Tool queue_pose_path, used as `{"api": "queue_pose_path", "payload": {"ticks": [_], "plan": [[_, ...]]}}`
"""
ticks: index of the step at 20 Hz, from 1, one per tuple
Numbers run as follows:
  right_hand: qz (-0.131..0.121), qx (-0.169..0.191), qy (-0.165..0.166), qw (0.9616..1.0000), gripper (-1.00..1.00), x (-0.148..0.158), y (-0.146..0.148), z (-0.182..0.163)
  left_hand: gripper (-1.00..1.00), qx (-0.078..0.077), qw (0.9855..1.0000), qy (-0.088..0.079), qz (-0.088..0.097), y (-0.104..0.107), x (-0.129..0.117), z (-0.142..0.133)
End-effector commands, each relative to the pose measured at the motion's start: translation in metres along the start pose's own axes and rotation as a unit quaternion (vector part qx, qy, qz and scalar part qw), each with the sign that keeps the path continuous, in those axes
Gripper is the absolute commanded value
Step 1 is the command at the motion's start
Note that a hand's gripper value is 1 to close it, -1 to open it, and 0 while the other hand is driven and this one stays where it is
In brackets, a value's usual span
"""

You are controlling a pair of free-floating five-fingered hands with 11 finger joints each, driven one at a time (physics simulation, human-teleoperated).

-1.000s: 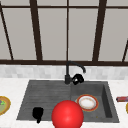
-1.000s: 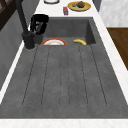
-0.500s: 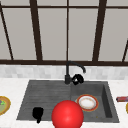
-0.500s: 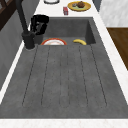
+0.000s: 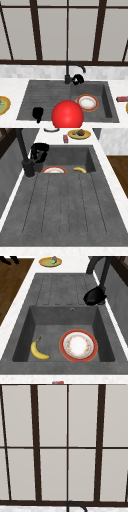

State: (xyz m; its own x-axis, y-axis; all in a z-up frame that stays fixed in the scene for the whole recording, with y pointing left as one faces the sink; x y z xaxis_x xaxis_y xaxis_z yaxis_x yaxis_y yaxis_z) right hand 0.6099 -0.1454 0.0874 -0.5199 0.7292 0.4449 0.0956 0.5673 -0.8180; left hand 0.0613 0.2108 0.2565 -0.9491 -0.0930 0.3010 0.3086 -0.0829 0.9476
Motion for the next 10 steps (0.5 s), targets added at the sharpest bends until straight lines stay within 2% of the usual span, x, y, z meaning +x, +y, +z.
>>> {"api": "queue_pose_path", "payload": {"ticks": [1, 10], "plan": [[-0.043, -0.023, 0.028, 0.9984, 1.0, -0.0059, 0.0037, 0.0105, 0.0, 0.0, 1.0, 0.0, 0.0, 0.0, 0.0, 0.0], [-0.055, -0.025, 0.014, 0.9981, 1.0, -0.0077, 0.0027, 0.0131, 0.0, 0.0, 1.0, 0.0, 0.0, 0.0, 0.0, 0.0]]}}
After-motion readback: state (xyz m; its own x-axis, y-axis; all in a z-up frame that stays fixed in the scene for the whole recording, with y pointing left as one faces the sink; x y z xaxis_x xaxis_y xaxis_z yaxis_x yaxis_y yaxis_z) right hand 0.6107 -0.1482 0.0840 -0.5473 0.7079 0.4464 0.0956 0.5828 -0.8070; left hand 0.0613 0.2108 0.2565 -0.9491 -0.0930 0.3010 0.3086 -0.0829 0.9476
